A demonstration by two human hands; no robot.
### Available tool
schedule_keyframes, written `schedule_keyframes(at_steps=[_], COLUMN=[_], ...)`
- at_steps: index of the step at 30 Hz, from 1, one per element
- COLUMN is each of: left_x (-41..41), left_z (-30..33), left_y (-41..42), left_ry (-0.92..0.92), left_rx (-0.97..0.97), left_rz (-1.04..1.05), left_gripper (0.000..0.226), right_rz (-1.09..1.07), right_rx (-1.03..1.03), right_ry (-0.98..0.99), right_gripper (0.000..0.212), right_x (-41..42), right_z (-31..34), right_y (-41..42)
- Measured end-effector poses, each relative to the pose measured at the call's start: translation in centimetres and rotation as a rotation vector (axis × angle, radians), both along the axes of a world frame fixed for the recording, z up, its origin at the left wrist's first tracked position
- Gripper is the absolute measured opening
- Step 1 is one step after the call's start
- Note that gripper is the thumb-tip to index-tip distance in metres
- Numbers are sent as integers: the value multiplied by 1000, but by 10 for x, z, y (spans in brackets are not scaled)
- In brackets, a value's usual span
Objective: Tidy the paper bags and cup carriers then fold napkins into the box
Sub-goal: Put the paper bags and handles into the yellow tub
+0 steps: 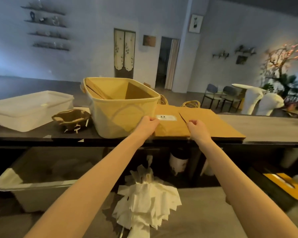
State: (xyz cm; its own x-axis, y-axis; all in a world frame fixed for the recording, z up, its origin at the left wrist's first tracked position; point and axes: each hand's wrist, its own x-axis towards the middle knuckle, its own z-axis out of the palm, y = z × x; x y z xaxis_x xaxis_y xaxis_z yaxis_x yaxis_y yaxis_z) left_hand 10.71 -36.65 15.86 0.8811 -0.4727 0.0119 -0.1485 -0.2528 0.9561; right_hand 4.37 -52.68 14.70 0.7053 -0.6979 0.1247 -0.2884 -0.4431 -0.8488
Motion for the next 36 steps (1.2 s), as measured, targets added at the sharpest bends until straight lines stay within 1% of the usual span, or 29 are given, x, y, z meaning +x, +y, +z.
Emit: schedule_keyframes(at_steps=[3,8,12,15,20,26,32,36], left_x=[3,5,7,6,2,-2,-1,-2], left_z=[2,2,0,0,5,11,17,14], left_y=[-18,-35,-42,-43,-44,-46,-44,-44], left_ry=[25,115,139,118,47,16,31,95], left_rx=[16,101,100,98,96,152,74,66], left_rz=[3,28,19,0,-62,-91,-59,-56], left_gripper=[28,41,40,37,44,50,42,44], right_rz=[20,94,109,100,83,66,41,67], right_rx=[-32,23,97,139,178,140,195,222], right_ry=[149,236,191,139,63,73,17,96], right_gripper=[43,39,46,46,51,55,52,52], right_x=[5,11,14,14,14,13,9,10], right_z=[5,4,2,4,6,9,14,11], right_y=[-13,-16,-14,-16,-13,-7,-10,-7])
